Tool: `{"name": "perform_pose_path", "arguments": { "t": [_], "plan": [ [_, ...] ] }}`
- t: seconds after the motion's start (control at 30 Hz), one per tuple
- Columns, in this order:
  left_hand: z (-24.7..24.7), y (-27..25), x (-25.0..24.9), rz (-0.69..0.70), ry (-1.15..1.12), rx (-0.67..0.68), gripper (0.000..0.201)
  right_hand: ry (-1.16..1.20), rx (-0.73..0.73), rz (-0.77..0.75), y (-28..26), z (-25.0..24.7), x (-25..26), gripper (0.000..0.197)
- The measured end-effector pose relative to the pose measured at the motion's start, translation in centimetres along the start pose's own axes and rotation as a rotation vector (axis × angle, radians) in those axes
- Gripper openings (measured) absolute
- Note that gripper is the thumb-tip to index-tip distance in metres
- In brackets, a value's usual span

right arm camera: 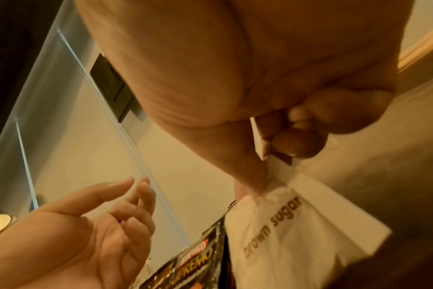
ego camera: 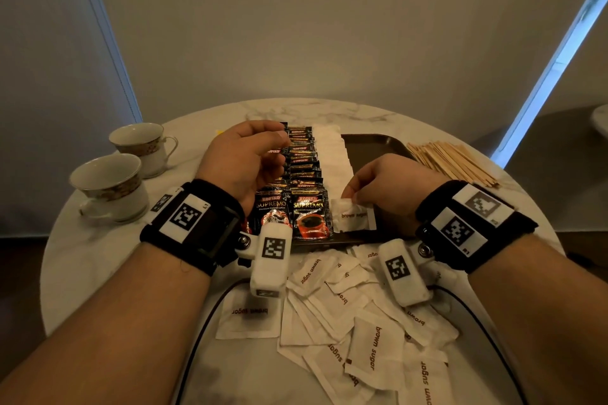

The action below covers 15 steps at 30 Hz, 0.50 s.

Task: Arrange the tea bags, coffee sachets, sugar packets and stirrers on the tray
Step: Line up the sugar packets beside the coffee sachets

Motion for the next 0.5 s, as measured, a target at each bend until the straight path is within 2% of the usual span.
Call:
{"name": "perform_pose_path", "arguments": {
  "t": [0.23, 0.4, 0.5],
  "plan": [
    [0.1, 0.1, 0.2, -0.005, 0.024, 0.006, 0.015, 0.070, -0.012, 0.000, -0.1, 0.0, -0.2, 0.012],
    [0.0, 0.1, 0.1, -0.006, 0.021, -0.004, 0.014, 0.206, -0.150, -0.046, -0.7, -1.2, -0.4, 0.012],
    [0.0, 0.0, 0.0, -0.007, 0.023, -0.005, 0.013, 0.382, -0.085, -0.008, -1.1, -0.3, -0.8, 0.012]
  ]
}}
Point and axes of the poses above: each hand's wrist, its own y-axis towards the middle knuckle, its own z-axis out of the palm, x = y × z, the point moved 8 cm from there along y, towards the middle knuckle, and after that the axes turned 6 degrees about y, right-handed, at the moved point
